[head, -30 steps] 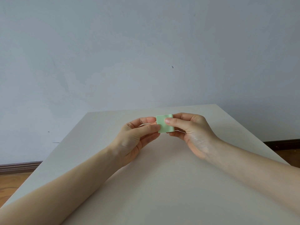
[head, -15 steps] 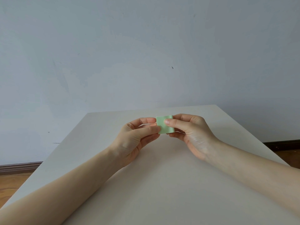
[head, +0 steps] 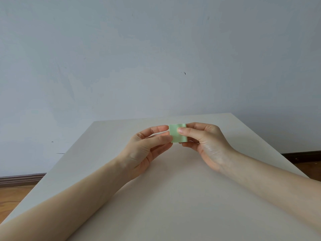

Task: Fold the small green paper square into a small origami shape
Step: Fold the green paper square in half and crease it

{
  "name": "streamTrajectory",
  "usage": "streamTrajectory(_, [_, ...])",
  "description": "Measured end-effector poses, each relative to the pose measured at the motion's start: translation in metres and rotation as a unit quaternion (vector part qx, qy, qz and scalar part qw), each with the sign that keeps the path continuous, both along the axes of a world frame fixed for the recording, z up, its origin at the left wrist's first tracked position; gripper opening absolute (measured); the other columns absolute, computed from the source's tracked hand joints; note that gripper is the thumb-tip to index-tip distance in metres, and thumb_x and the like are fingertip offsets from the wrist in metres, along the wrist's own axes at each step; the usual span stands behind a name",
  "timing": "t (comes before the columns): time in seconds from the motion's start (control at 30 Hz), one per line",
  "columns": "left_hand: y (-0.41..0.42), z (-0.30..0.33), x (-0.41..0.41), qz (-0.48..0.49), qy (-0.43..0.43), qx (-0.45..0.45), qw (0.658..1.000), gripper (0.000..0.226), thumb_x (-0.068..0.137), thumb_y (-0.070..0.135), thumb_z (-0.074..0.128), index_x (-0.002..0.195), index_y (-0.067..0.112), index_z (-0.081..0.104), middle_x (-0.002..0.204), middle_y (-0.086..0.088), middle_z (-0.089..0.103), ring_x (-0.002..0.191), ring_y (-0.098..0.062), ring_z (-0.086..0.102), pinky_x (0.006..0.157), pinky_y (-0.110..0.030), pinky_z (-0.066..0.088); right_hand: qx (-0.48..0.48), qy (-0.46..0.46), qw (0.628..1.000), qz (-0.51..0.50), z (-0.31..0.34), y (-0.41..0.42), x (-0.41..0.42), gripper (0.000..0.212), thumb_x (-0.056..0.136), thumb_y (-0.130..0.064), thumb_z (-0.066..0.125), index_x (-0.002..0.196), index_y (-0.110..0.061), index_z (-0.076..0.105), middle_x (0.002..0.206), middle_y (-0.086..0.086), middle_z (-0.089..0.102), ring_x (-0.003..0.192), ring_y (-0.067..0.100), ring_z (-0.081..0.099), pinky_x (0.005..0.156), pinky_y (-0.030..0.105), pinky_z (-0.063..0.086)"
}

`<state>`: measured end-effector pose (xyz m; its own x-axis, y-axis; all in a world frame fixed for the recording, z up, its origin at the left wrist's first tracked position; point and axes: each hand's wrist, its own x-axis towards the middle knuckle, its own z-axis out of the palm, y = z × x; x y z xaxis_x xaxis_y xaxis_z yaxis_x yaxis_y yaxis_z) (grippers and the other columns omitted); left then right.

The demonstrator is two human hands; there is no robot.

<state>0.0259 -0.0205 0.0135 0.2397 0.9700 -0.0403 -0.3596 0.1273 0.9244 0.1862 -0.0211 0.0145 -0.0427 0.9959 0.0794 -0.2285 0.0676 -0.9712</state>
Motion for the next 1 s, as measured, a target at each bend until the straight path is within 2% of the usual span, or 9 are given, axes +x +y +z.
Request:
streamTrajectory(0.5, [0.0001, -0.0007, 0.0012, 0.006, 0.012, 0.010, 1.000, 0.022, 0.076, -0.009, 0.063, 0.092, 0.006, 0.065, 0.084, -0.006, 0.073, 0.075, -0.011, 0.070, 0.069, -0.017, 0.055, -0.001, 0.005, 1.000, 0.003, -0.0002, -0.0004, -0.0007, 0.004, 0.078, -0.002, 0.067, 0.077, -0.005, 0.069, 0.071, 0.003, 0.070, 0.064, 0.012, 0.065, 0.058, 0.019, 0.051])
streamTrajectory(0.67, [-0.0012, -0.0002, 0.0016, 0.002, 0.018, 0.015, 1.000, 0.021, 0.076, -0.009, 0.062, 0.083, 0.009, 0.069, 0.077, -0.002, 0.074, 0.073, -0.008, 0.070, 0.068, -0.016, 0.055, 0.001, 0.007, 1.000, 0.003, -0.0004, -0.0012, -0.0011, 0.005, 0.077, -0.002, 0.067, 0.075, -0.005, 0.069, 0.070, 0.002, 0.070, 0.062, 0.010, 0.064, 0.056, 0.018, 0.051])
streamTrajectory(1.0, [-0.0001, -0.0008, 0.0009, -0.006, 0.014, 0.013, 1.000, 0.021, 0.075, -0.006, 0.063, 0.090, 0.007, 0.070, 0.084, -0.004, 0.074, 0.078, -0.009, 0.070, 0.069, -0.017, 0.055, 0.001, 0.007, 1.000, 0.003, -0.0005, -0.0009, -0.0009, 0.004, 0.077, -0.002, 0.068, 0.075, -0.005, 0.069, 0.070, 0.002, 0.069, 0.062, 0.011, 0.063, 0.056, 0.018, 0.050])
